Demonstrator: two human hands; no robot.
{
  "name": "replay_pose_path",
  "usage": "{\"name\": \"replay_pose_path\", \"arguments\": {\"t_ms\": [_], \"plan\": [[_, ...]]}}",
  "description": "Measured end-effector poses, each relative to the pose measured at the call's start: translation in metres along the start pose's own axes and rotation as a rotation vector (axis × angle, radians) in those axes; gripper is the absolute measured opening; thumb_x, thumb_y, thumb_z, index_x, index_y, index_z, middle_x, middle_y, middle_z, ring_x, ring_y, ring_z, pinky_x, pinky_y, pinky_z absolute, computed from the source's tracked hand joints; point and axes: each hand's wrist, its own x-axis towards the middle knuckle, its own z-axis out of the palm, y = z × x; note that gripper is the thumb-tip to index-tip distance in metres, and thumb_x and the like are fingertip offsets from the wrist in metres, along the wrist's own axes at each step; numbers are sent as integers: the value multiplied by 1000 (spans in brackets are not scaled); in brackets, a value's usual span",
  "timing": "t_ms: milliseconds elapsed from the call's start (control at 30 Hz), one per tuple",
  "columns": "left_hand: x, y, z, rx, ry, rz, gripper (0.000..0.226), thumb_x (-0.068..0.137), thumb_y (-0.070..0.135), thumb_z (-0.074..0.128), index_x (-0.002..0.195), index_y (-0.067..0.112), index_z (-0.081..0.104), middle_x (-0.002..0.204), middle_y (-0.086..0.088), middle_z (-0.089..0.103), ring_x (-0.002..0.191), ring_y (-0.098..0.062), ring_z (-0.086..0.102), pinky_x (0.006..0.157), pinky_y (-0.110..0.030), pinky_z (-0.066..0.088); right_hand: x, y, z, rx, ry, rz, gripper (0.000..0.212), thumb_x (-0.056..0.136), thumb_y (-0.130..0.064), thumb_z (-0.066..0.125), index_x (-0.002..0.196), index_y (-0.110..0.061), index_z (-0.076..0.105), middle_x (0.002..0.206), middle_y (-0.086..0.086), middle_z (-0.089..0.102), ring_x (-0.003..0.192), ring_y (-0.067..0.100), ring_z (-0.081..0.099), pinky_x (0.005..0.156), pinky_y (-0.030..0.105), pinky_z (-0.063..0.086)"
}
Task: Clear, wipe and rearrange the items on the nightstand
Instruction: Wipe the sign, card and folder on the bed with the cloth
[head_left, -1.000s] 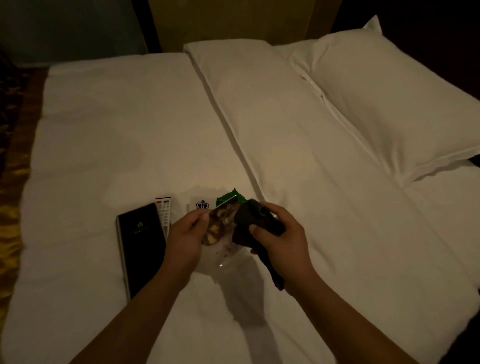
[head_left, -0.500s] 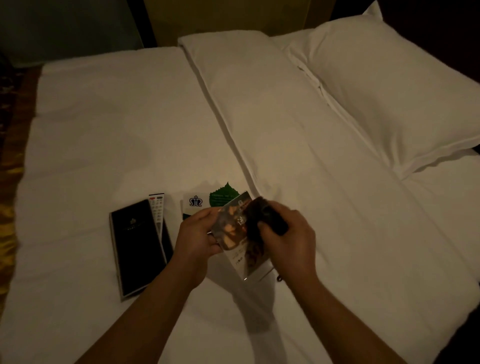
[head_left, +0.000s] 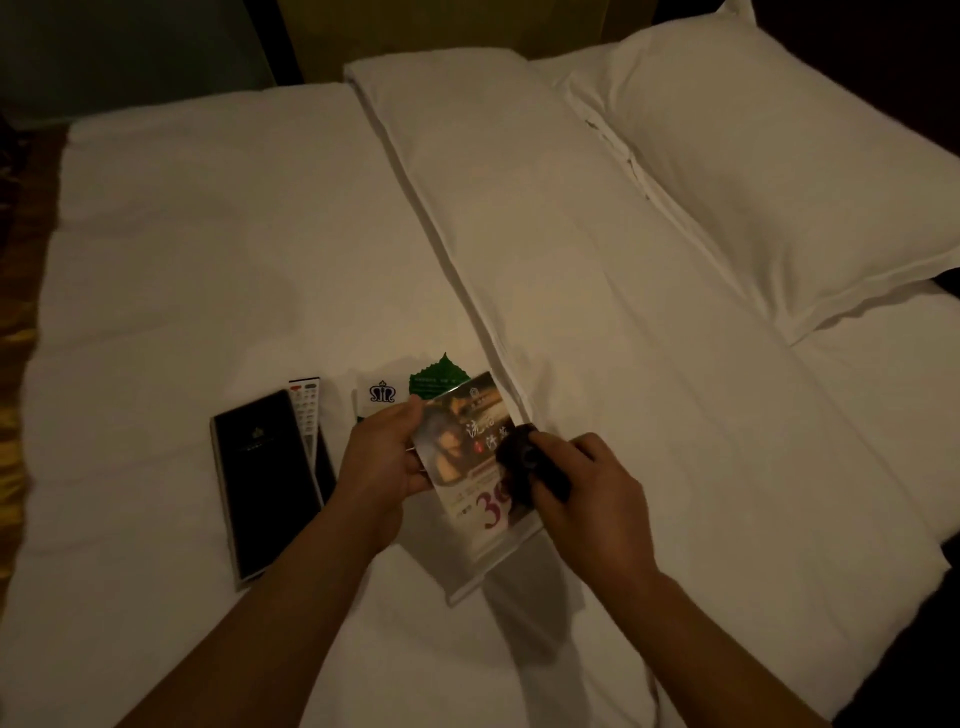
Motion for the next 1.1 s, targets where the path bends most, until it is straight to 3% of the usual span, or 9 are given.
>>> {"name": "replay_pose_path", "arguments": {"t_ms": [233,367,500,600,667,767,833,967,1100], "plan": [[-8,-4,16,-16,60,58,26,102,30,48,93,18,68,87,-6,76,81,-22,71,75,-37,57,-8,-22,0,72,-99,-201,42,85,-43,55,126,-36,62,108,-5,63,86,14,64,65,25,51],[-13,-2,21,12,62,184,28,103,25,47,88,15,70,86,-7,76,75,-20,71,69,-35,57,-13,-29,2,-40,-374,-427,38,87,-39,58,125,-46,58,128,-7,58,102,19,63,75,28,54],[-17,-9,18,81,41,286,27,101,26,50,82,21,68,76,2,71,69,-11,65,61,-29,53,1,-10,-20,-262,-352,-283,33,81,-44,55,111,-41,66,106,-10,59,82,18,64,61,24,45],[-16,-13,11,123,38,302,25,101,28,50,85,21,69,73,5,72,66,-7,66,60,-25,51,5,11,-32,-360,-231,-62,25,84,-30,59,106,-37,69,90,-6,53,71,19,60,55,25,38],[-14,-14,7,82,51,244,25,101,31,49,93,18,69,85,-2,76,78,-16,72,69,-33,57,3,22,-39,-20,-196,154,26,82,-20,65,103,-34,73,91,-5,62,74,19,66,60,27,49],[-13,-16,6,-32,70,125,30,101,34,47,103,12,68,94,-7,77,84,-21,74,78,-40,57,-3,16,-47,870,-252,468,23,81,-7,70,93,-26,77,95,11,75,77,25,74,60,28,57],[-14,-17,10,-163,82,48,33,100,36,49,106,9,67,97,-10,77,86,-23,74,79,-41,57,-8,9,-48,1114,-388,536,22,83,-9,68,99,-21,75,97,16,76,78,31,74,54,31,55],[-14,-19,24,-335,105,-45,32,99,37,51,97,11,69,70,0,72,59,-13,68,59,-26,53,-16,-16,-34,1170,-527,537,21,82,-11,70,101,-18,74,88,19,75,64,30,70,47,30,50],[-14,-26,31,-444,-55,-188,27,94,29,50,100,9,67,56,-3,57,45,-14,50,47,-21,43,-22,-43,-8,852,-270,197,24,81,-10,70,94,-30,75,88,-8,74,79,11,71,70,24,57]]}}
